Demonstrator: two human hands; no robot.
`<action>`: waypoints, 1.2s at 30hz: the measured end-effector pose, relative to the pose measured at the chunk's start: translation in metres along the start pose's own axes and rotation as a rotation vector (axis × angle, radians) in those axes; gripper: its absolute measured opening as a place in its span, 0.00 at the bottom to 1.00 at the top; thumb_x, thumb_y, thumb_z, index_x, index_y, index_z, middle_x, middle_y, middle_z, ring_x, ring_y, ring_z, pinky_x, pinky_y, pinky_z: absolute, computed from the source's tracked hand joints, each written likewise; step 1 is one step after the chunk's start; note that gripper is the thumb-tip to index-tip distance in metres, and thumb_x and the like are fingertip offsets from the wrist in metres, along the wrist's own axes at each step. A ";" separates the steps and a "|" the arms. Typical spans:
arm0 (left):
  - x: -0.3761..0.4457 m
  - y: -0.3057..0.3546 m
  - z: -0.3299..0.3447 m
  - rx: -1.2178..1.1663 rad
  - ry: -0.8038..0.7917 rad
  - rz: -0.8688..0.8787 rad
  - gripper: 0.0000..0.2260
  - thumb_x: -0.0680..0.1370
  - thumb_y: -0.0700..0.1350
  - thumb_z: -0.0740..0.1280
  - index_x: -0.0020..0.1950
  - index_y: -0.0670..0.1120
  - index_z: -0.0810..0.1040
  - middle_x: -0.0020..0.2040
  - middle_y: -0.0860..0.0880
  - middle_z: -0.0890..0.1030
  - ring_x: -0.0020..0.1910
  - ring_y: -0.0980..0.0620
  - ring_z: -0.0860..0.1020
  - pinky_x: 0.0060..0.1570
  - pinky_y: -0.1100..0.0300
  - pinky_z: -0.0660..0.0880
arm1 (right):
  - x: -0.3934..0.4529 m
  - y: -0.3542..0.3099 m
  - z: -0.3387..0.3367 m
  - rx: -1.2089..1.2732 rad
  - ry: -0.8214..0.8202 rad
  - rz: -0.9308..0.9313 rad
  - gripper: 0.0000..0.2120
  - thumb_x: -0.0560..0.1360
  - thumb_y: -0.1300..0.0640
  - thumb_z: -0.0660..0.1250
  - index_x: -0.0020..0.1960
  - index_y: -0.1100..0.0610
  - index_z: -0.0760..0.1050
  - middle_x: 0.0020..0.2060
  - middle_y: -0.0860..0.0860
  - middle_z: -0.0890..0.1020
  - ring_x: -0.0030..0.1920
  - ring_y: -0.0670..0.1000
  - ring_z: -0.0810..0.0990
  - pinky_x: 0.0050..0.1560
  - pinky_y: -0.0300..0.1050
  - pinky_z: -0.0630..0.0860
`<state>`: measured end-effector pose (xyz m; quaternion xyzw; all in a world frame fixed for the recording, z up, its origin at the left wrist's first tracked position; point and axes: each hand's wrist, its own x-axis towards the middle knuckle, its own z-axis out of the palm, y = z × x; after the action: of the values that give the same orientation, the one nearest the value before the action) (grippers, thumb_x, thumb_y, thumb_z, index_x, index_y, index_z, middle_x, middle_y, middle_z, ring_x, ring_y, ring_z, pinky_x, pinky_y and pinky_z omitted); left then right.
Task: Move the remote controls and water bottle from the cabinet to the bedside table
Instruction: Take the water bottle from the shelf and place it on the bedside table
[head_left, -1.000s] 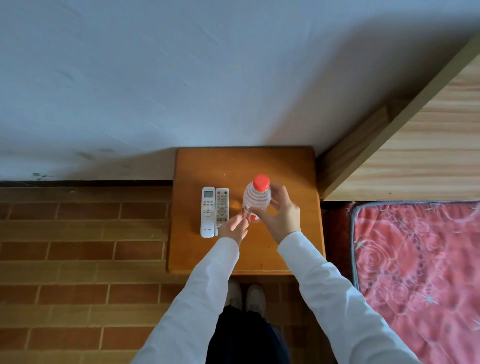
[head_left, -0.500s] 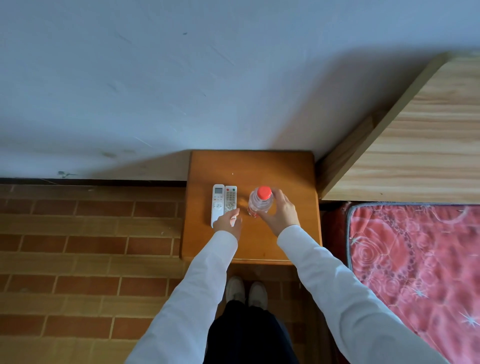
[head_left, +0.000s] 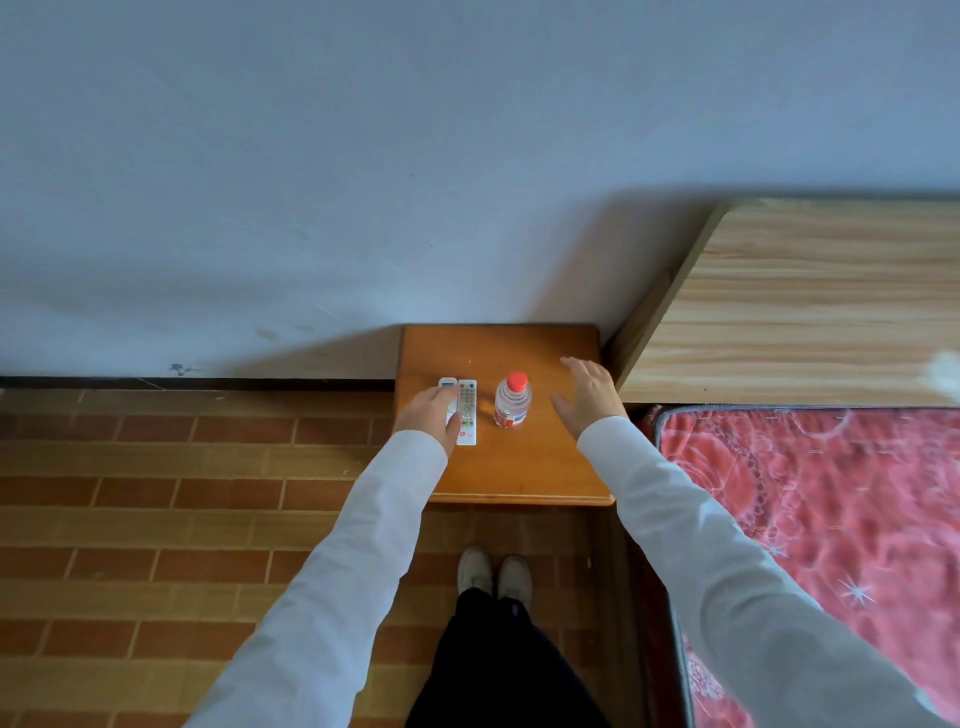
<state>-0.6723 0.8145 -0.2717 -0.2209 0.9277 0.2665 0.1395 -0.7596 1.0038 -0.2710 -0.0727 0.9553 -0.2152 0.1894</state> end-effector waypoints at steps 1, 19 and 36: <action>-0.006 0.005 -0.013 0.027 0.036 0.041 0.22 0.77 0.45 0.65 0.71 0.50 0.66 0.70 0.48 0.70 0.68 0.46 0.70 0.63 0.53 0.71 | -0.008 -0.005 -0.014 -0.006 0.023 -0.018 0.26 0.78 0.54 0.63 0.73 0.56 0.60 0.72 0.54 0.66 0.74 0.54 0.59 0.73 0.49 0.59; -0.136 0.014 -0.120 0.057 0.303 0.254 0.19 0.77 0.44 0.64 0.69 0.47 0.71 0.67 0.47 0.74 0.65 0.46 0.72 0.64 0.51 0.71 | -0.140 -0.040 -0.116 -0.007 0.123 -0.163 0.25 0.79 0.51 0.61 0.73 0.54 0.60 0.72 0.52 0.66 0.74 0.54 0.59 0.73 0.50 0.59; -0.241 -0.045 -0.159 -0.041 0.623 0.028 0.17 0.77 0.42 0.66 0.66 0.44 0.74 0.64 0.45 0.77 0.63 0.46 0.75 0.60 0.58 0.69 | -0.169 -0.119 -0.104 -0.035 -0.015 -0.436 0.24 0.78 0.49 0.61 0.72 0.52 0.62 0.71 0.53 0.68 0.73 0.55 0.62 0.72 0.52 0.61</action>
<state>-0.4654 0.7729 -0.0701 -0.2818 0.9232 0.2068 -0.1596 -0.6387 0.9739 -0.0756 -0.2826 0.9190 -0.2339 0.1443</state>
